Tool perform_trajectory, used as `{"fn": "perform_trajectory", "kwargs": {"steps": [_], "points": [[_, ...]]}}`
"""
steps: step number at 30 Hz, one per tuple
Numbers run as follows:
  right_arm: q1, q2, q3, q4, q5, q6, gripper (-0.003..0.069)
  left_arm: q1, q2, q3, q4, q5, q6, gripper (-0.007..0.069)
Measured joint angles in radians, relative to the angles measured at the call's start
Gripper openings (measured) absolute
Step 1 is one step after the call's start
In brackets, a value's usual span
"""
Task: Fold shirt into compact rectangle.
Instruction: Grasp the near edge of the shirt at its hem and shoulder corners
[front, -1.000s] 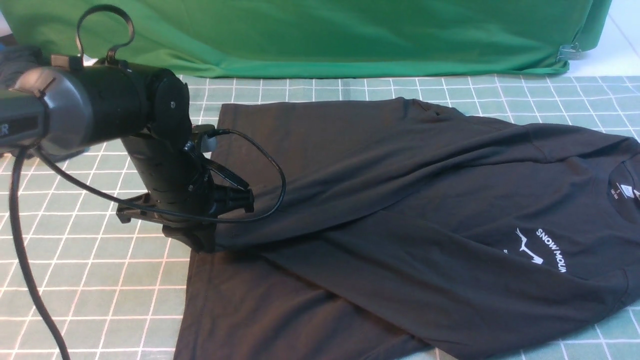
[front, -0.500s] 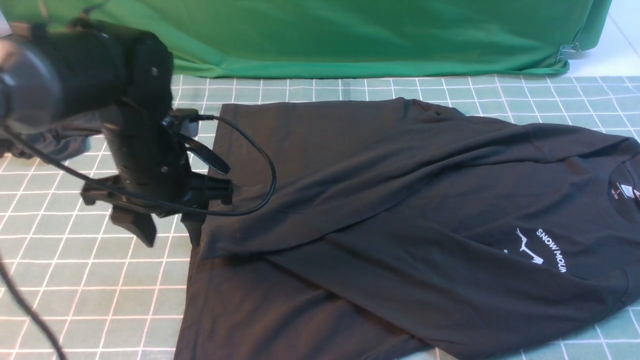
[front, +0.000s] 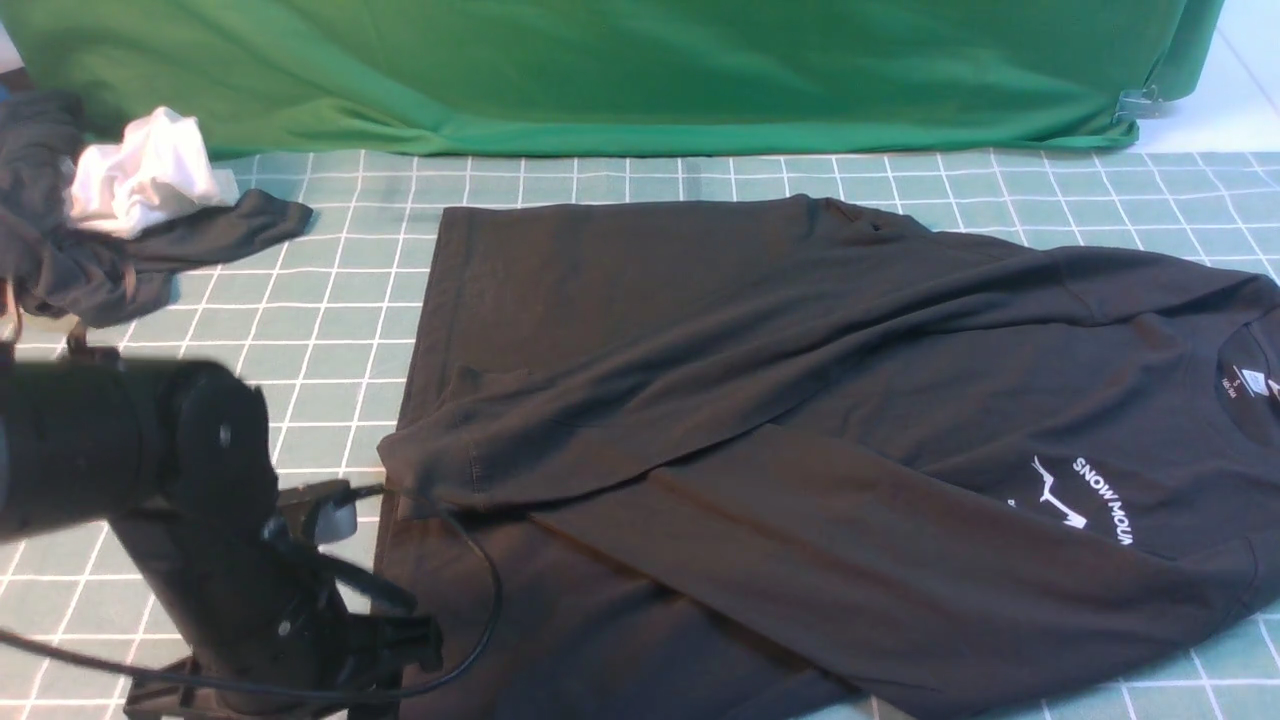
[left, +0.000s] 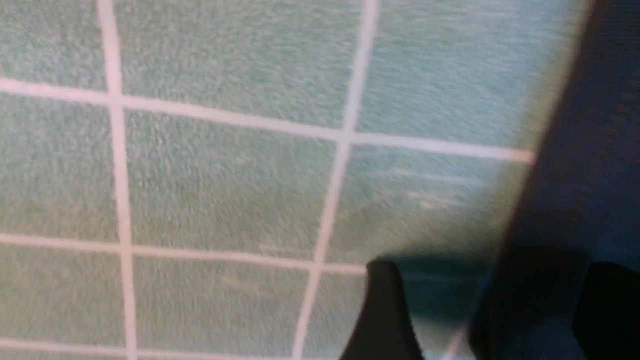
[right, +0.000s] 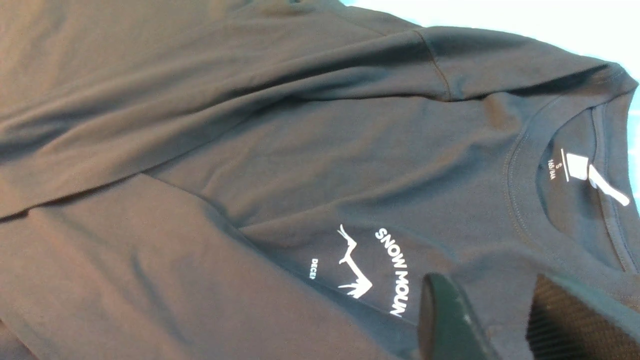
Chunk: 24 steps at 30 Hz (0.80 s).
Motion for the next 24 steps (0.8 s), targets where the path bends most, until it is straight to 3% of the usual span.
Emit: {"fn": "perform_trajectory", "kwargs": {"steps": [7,16,24], "points": [[0.000,0.000,0.000,0.000,-0.008,0.000,0.0237,0.001,-0.002,0.009,-0.057,-0.016,0.002,0.0370],[0.000,0.000,0.000,0.000,-0.009,0.001,0.0237,0.000,-0.001,-0.009,-0.102,0.101,0.029,0.0360],[0.000,0.000,0.000,0.000,-0.009,0.001,0.0237,0.000,-0.001,0.016,-0.107,0.025,0.030,0.0360]]}}
